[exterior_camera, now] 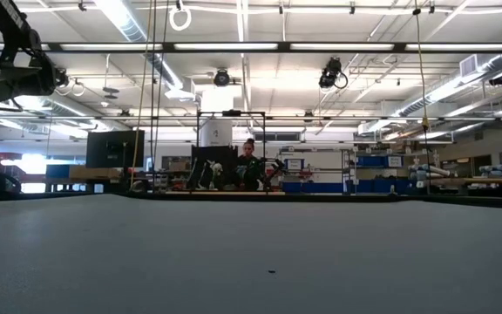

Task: Sort flowers into vase by color
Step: Return to Home Position

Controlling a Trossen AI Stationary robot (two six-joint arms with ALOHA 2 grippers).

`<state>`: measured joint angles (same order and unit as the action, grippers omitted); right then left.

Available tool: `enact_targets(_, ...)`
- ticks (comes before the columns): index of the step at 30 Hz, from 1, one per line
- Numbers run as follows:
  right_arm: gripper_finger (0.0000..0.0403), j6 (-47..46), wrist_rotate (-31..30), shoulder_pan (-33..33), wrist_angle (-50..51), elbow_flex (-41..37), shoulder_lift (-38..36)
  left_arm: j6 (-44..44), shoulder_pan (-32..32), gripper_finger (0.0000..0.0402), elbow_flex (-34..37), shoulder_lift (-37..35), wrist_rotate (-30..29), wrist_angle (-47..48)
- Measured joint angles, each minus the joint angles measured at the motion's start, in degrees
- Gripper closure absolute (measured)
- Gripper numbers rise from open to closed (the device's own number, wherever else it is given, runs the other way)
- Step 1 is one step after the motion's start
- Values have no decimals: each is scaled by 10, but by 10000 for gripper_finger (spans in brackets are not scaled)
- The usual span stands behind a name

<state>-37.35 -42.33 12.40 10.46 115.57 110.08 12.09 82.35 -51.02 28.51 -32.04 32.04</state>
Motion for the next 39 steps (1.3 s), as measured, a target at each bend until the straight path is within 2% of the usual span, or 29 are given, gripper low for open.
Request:
enact_targets(2,252,8,0,0,4,0,0,36,0,219,-25,0,-23,39)
enact_targets(5,252,15,-5,0,21,0,0,95,-2,219,-65,-1,-91,106)
enact_targets(9,254,35,4,0,52,0,0,132,-7,230,-113,-1,-168,167)
enact_targets(11,265,68,66,-1,69,0,-4,133,-10,244,-136,-1,-206,177)
enact_targets(14,306,108,173,-8,95,0,-13,134,-13,273,-164,-2,-248,201)
enact_targets(17,369,124,220,-14,149,0,-23,105,-19,306,-174,-2,-269,194)
enact_targets(19,392,137,233,-17,187,0,-31,80,-25,328,-170,-2,-281,169)
enact_targets(22,386,165,256,-19,231,0,-44,70,-26,356,-169,-1,-317,165)
enact_targets(26,395,224,321,-22,245,0,-70,102,-26,382,-169,-2,-346,170)
enact_targets(29,395,259,351,-38,241,0,-95,123,-26,392,-169,9,-358,170)
enact_targets(32,395,294,386,-65,239,0,-123,132,-26,395,-169,24,-398,168)
enact_targets(36,398,325,471,-114,239,0,-160,127,-29,395,-169,41,-450,136)
enact_targets(39,398,339,544,-157,239,0,-177,126,-48,396,-169,61,-469,112)
